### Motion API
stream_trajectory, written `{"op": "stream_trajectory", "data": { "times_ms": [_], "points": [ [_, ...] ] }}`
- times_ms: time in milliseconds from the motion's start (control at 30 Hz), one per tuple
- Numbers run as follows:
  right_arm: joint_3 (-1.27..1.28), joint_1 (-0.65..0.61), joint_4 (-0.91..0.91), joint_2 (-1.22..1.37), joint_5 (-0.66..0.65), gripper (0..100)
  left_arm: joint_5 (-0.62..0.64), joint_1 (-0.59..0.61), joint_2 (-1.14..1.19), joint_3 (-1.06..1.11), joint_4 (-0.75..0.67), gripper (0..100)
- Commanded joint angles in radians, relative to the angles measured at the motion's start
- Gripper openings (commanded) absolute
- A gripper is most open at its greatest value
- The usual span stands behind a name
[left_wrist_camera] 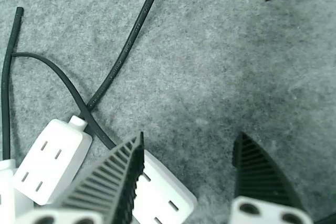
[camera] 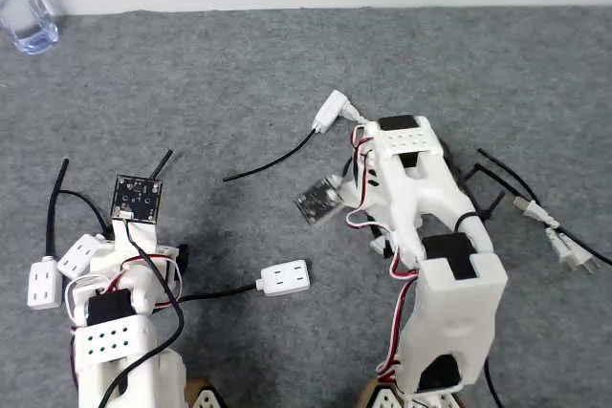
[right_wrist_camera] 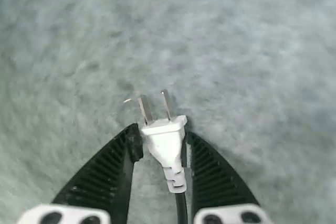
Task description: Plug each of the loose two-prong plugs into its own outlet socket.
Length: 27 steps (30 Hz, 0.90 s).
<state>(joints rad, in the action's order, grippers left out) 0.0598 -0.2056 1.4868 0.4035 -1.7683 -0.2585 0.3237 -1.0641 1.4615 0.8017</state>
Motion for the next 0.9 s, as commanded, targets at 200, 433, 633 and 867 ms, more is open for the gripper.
{"op": "stream_trajectory", "data": {
  "times_ms": [200, 433, 633, 867],
  "points": [
    [-0.044, -0.077, -0.041, -0.127, 0.459, 0.9, -0.009, -0.046, -0.015, 0.015, -0.026, 25],
    [0.035, -0.097, -0.214, -0.111, 0.617, 0.9, -0.009, -0.046, -0.015, 0.015, -0.025, 25],
    [0.129, -0.101, -0.262, -0.122, 0.634, 3.8, -0.006, -0.044, -0.015, 0.015, -0.025, 25],
    [0.107, -0.101, -0.150, -0.122, 0.539, 23.3, 0.005, -0.043, -0.015, 0.012, -0.026, 25]
  ]
}}
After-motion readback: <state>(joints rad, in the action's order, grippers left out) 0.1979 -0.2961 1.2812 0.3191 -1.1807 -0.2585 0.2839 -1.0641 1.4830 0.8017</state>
